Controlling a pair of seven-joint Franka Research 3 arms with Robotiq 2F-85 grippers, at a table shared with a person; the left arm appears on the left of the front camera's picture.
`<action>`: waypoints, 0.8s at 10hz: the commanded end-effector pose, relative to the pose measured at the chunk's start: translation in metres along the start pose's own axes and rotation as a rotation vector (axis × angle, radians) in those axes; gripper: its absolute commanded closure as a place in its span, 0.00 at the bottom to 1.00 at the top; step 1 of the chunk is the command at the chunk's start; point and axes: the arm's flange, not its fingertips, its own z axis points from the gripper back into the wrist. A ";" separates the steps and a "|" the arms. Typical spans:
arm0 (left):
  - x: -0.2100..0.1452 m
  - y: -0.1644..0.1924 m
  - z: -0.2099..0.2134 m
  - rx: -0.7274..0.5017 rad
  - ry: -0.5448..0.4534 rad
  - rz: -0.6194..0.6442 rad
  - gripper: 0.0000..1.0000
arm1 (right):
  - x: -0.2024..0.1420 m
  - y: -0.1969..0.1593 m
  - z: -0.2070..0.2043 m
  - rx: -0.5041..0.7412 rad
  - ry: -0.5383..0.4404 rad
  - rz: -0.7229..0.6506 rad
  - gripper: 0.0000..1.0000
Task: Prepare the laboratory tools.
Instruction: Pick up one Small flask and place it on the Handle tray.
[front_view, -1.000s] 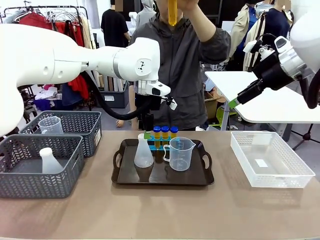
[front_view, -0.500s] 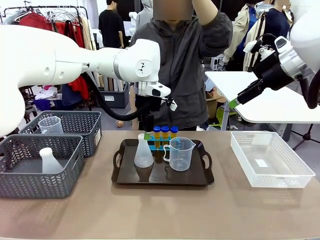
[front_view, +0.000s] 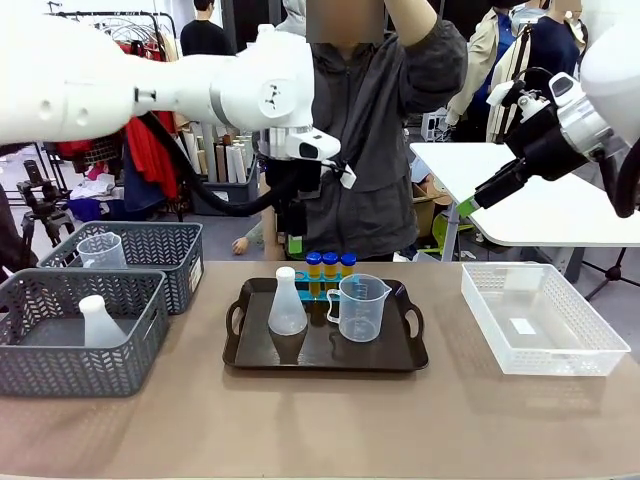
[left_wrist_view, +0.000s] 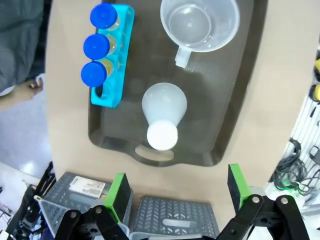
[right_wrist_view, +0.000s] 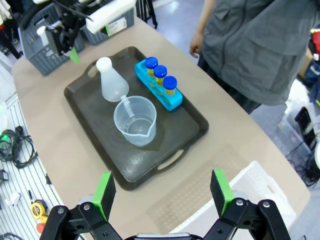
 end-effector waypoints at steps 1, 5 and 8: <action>-0.028 -0.020 0.017 0.026 -0.057 -0.035 0.00 | 0.001 -0.002 0.000 0.016 -0.027 -0.002 0.00; -0.074 -0.040 0.065 0.145 -0.262 -0.062 0.00 | 0.001 -0.002 0.000 0.016 -0.027 -0.002 0.00; -0.104 -0.050 0.082 0.204 -0.383 -0.050 0.00 | 0.001 -0.002 0.000 0.016 -0.027 -0.002 0.00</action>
